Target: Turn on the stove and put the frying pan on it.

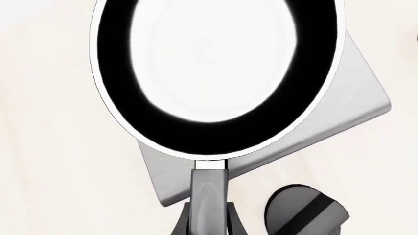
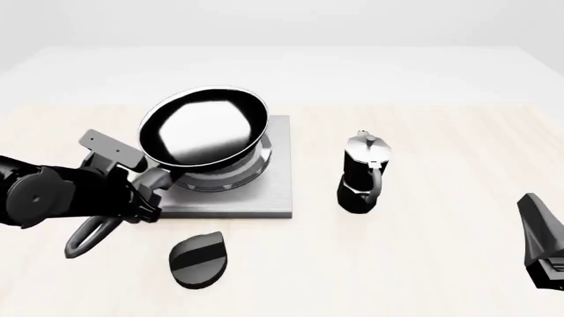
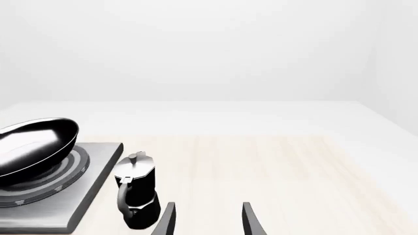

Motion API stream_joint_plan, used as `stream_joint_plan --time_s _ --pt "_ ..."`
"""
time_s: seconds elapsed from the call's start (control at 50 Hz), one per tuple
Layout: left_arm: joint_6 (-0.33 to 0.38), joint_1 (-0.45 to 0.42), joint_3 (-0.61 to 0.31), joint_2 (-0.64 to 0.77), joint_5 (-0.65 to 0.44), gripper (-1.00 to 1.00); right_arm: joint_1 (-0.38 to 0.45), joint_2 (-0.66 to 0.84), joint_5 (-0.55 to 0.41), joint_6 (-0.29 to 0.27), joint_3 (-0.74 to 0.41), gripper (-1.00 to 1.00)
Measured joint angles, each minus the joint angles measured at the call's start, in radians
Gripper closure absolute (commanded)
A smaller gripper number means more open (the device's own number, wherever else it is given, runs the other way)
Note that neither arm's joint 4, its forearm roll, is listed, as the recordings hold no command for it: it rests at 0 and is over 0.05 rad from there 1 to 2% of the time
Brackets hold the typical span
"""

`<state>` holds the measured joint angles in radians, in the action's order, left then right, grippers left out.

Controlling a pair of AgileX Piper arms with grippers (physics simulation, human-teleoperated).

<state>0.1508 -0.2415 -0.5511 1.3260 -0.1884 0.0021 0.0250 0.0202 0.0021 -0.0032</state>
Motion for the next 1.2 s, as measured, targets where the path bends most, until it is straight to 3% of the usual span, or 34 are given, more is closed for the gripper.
stream_joint_plan --time_s 1.04,1.06,1.2 --pt "0.039 0.009 -0.021 0.107 0.047 1.0 0.0 0.0 0.0 0.0 0.0 -1.0" --pt "0.041 0.009 -0.022 0.108 0.047 -1.0 0.0 0.0 0.0 0.0 0.0 -1.0" --pt "0.049 0.011 -0.023 0.113 0.048 -1.0 0.0 0.0 0.0 0.0 0.0 -1.0"
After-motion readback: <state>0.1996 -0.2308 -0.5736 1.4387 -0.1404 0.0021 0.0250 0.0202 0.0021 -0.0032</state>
